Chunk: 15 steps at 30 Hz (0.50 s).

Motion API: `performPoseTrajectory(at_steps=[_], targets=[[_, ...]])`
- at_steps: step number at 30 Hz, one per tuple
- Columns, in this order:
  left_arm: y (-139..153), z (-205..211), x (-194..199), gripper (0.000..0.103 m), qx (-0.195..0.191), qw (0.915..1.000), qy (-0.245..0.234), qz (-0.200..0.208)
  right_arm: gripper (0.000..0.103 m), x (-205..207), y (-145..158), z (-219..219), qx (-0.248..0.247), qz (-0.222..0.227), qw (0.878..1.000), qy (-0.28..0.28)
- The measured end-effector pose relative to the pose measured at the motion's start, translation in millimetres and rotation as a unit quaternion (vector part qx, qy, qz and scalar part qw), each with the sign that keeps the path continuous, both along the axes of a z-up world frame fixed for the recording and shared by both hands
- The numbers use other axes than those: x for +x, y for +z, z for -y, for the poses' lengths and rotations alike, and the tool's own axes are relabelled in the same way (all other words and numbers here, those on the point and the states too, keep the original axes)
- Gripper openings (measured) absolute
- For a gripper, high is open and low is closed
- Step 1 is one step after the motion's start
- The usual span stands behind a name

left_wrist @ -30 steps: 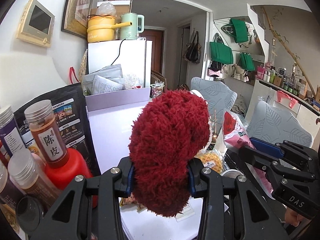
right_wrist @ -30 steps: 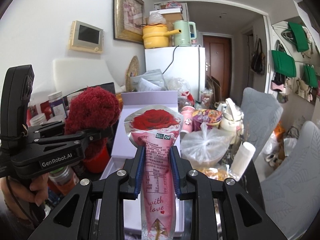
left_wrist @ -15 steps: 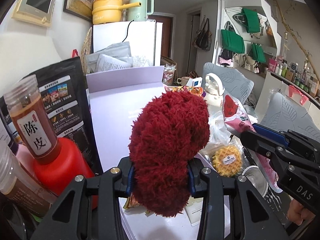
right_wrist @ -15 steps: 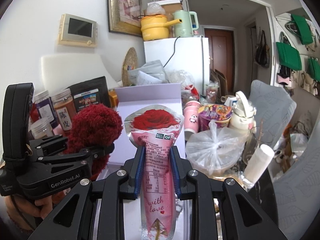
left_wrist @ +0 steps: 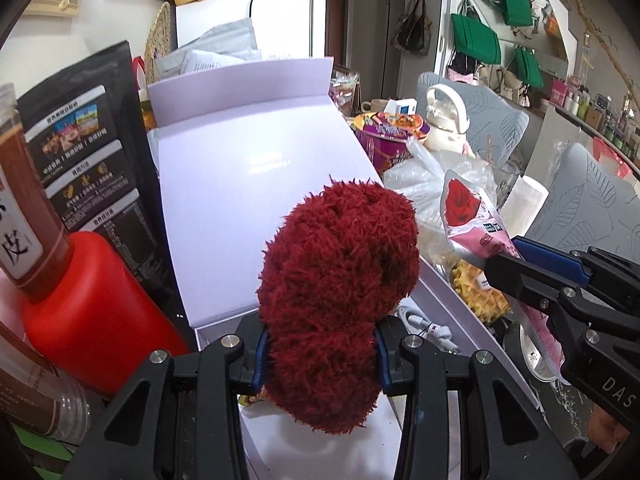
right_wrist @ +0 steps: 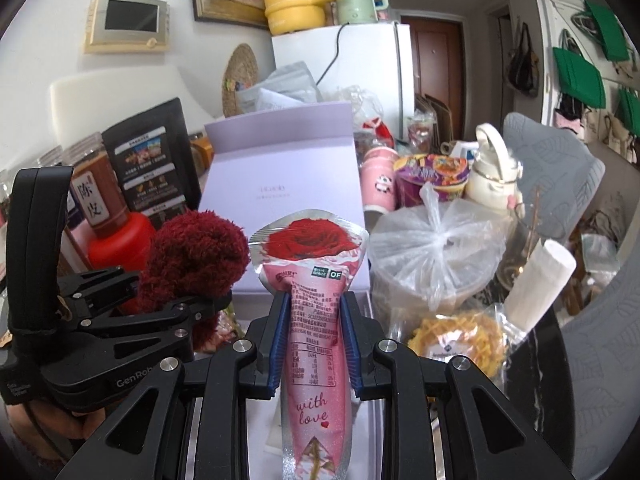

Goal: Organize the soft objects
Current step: 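Lower the pom-pom and pink pouch over the box with both grippers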

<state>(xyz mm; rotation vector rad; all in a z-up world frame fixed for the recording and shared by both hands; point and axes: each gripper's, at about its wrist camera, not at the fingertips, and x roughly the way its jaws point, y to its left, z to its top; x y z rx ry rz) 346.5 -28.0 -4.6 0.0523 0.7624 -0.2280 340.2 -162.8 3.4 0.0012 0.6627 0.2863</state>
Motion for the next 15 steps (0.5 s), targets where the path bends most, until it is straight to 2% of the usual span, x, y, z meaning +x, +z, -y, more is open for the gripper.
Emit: performPoseTrajectory(at_steps=[15], targets=[[-40, 6, 20, 0.039, 0.021, 0.9965, 0.004, -0.081, 0.027, 21, -36, -3, 0.005, -0.074, 0.997, -0.004]])
